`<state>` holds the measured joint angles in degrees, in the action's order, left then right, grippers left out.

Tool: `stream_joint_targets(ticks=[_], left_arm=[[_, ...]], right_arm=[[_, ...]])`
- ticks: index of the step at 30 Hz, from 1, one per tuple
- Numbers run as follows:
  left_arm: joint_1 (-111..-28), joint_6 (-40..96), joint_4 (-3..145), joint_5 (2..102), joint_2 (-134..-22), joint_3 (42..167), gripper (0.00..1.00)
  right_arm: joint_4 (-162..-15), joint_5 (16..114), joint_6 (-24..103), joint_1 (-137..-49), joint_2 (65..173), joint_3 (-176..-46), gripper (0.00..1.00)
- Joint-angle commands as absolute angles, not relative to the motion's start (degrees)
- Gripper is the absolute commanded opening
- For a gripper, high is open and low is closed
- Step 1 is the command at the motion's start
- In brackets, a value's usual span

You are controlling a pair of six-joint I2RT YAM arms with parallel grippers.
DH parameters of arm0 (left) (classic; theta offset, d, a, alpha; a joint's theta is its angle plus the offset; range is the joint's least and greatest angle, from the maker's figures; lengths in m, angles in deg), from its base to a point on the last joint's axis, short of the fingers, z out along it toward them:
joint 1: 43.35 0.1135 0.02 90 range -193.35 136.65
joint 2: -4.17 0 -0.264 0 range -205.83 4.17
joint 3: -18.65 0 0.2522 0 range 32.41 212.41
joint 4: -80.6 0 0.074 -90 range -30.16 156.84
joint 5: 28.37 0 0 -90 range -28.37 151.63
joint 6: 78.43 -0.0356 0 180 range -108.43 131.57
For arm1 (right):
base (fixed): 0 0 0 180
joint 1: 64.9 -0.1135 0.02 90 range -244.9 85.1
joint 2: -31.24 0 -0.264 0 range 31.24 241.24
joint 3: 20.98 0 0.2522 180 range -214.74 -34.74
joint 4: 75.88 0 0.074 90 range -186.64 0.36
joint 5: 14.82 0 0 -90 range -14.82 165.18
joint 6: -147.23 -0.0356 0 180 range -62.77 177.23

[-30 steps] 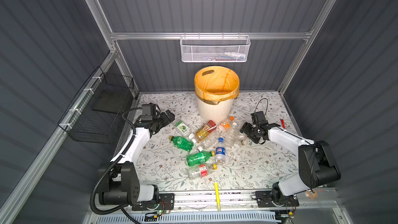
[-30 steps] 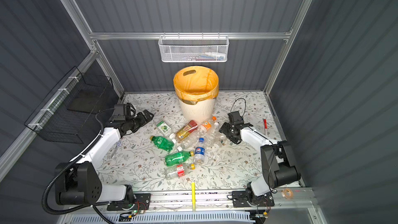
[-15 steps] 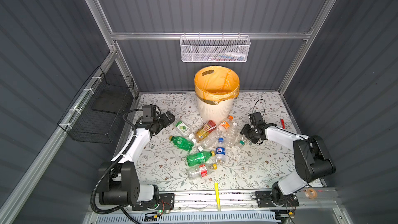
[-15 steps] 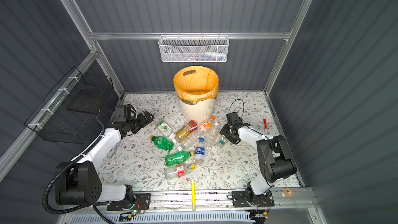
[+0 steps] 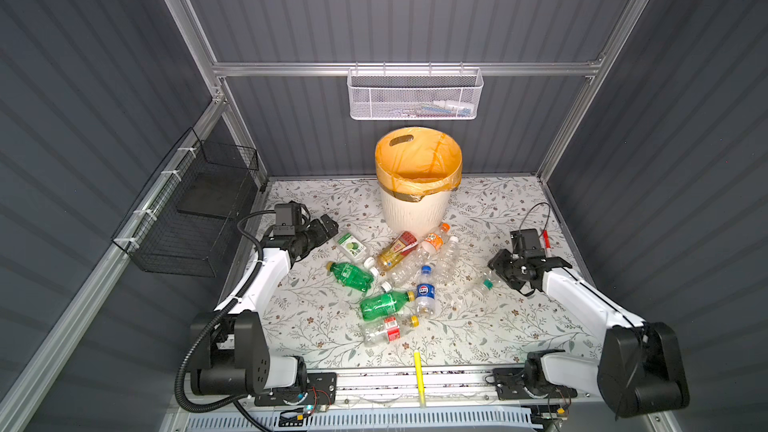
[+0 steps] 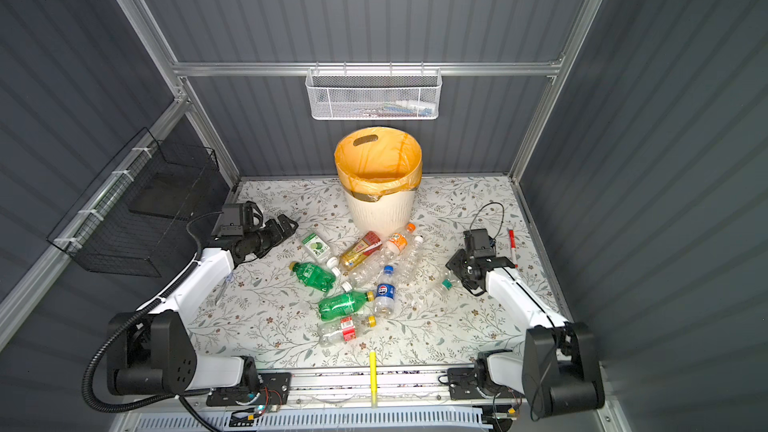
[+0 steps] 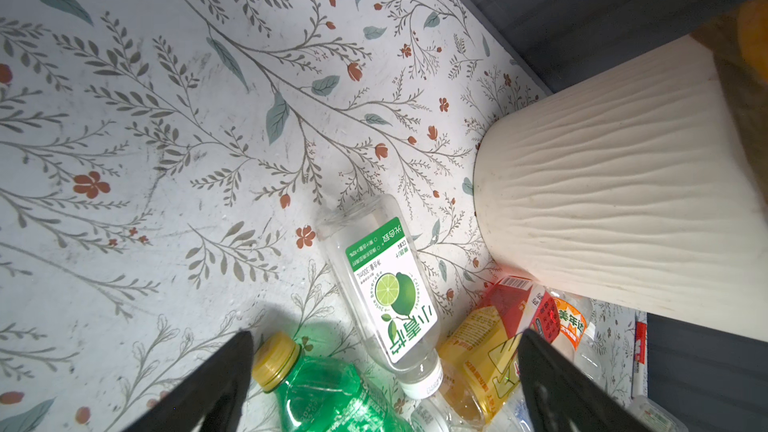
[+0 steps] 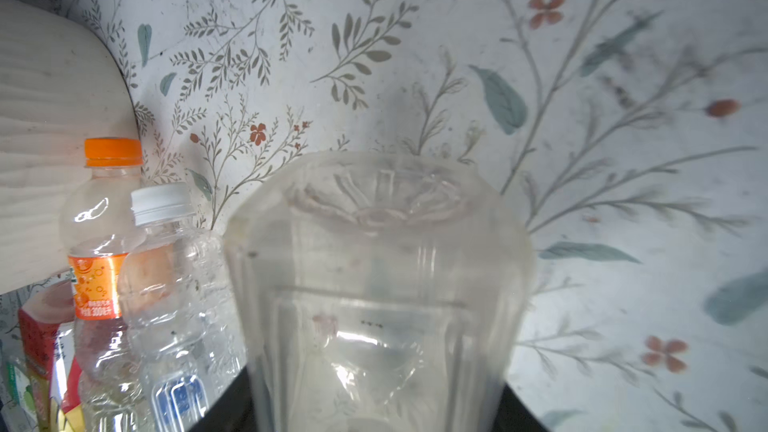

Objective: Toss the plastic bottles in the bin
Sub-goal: 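Grasp a clear bottle with the right gripper while the left gripper returns, then lift the clear bottle over the bin and drop it with the right gripper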

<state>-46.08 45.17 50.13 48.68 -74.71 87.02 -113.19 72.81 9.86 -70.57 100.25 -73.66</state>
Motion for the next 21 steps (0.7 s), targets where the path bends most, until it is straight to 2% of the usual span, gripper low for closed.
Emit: stream_joint_targets(ticks=[1,6,10,13,16,17,19,20,21], left_arm=[[-46.08,45.21,49.8,47.37,-73.93,85.32,0.98],[-46.08,45.32,49.69,47.17,-72.42,82.93,0.98],[-46.08,45.76,49.94,46.72,-70.66,80.61,0.98],[-46.16,45.89,50.07,46.11,-68.77,79.06,0.98],[-47.34,43.43,49.04,46.26,-65.76,78.89,0.97],[-48.22,42.02,48.04,47.51,-64.43,79.4,0.97],[-50.3,38.69,44.87,50.29,-61.81,81.06,0.98],[-51.56,36.8,43.07,51.85,-60.45,82.13,0.98],[-52.82,35.21,41.43,53.31,-59.35,83.06,0.99]], right_arm=[[-120.73,71.19,12.27,-69.31,95.82,-72.41,0.52],[-125.87,69.99,13.97,-69.21,90.69,-72.72,0.52],[-129.18,67.17,15.49,-69.82,90.94,-80.85,0.49],[-129.41,64.44,15.86,-71.08,96.13,-98.68,0.49],[-130.22,59.23,15.32,-75.21,111.16,-129.51,0.52],[-130.91,56.74,14.34,-76.33,117.14,-142.98,0.59],[-135.14,51.0,12.49,-77.18,129.08,-166.08,0.81],[-139.34,50.16,11.37,-77.12,135.26,-177.66,0.96],[-142.83,50.37,11.01,-76.84,140.07,-187.81,0.99]])
